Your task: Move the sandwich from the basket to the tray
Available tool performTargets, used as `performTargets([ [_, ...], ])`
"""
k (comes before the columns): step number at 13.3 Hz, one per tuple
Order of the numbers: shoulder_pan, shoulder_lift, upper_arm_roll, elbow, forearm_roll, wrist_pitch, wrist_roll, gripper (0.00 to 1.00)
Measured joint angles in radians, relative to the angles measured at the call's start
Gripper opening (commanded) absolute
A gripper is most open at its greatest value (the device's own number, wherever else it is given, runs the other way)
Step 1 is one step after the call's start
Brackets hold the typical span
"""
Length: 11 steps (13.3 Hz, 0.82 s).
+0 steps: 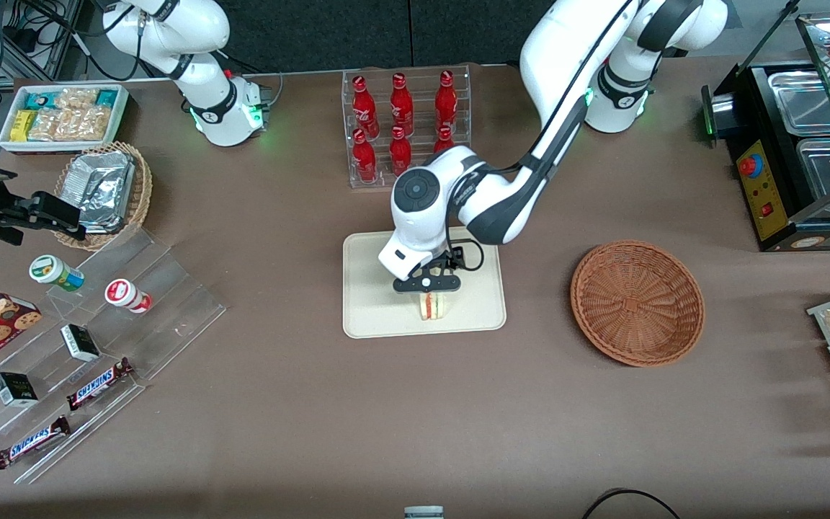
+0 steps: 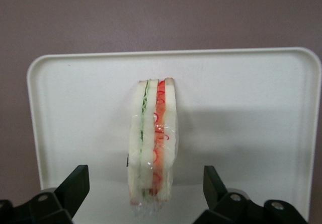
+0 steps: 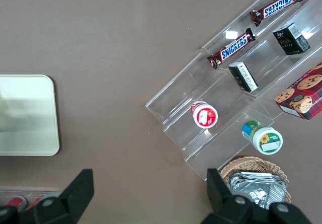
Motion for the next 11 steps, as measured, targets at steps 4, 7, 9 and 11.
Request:
performTargets([
  [4, 0.036, -0.109, 0.008, 0.006, 0.0, -0.094, -0.042, 1.0],
  [7, 0.127, -0.148, 0.014, 0.005, 0.001, -0.163, -0.039, 1.0],
  [9, 0.203, -0.162, 0.016, 0.005, 0.0, -0.198, 0.012, 1.0],
  [11, 0.264, -0.173, 0.016, 0.005, 0.0, -0.226, 0.053, 1.0],
])
